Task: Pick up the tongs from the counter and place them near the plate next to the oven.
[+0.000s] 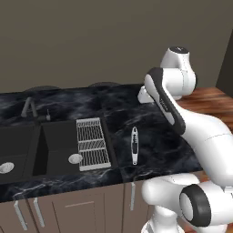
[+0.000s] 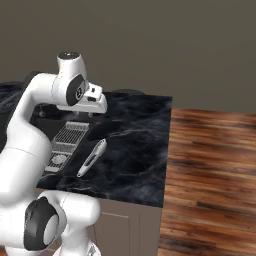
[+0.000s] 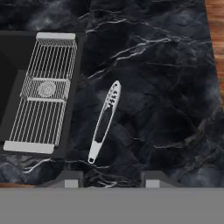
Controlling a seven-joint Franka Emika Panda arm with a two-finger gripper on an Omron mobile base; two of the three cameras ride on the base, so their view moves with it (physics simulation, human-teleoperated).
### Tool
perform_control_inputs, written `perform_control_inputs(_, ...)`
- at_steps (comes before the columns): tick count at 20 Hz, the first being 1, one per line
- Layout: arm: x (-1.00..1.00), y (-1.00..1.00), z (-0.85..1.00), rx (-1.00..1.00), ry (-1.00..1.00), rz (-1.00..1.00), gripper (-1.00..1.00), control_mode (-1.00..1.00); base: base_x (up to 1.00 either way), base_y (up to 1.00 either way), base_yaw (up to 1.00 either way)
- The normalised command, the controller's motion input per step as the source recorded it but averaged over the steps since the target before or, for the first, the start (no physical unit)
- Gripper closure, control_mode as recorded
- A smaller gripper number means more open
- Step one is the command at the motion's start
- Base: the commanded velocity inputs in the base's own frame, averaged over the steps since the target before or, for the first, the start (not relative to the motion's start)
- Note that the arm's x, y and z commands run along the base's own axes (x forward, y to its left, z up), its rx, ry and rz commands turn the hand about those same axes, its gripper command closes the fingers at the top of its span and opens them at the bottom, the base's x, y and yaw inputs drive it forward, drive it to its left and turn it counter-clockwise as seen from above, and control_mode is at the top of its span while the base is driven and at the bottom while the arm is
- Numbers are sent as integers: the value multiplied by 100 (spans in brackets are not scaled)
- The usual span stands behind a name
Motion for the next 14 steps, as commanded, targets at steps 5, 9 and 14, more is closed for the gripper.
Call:
perform_control_inputs(5,-44,17,-2,-6,-14,2,-100,-100,0,0,0)
perform_control_inputs(9,-63,40,-44,-19,0,5,-100,-100,0,0,0)
perform_control_inputs(14,-17,49,-86,-17,0,0,-100,-100,0,0,0)
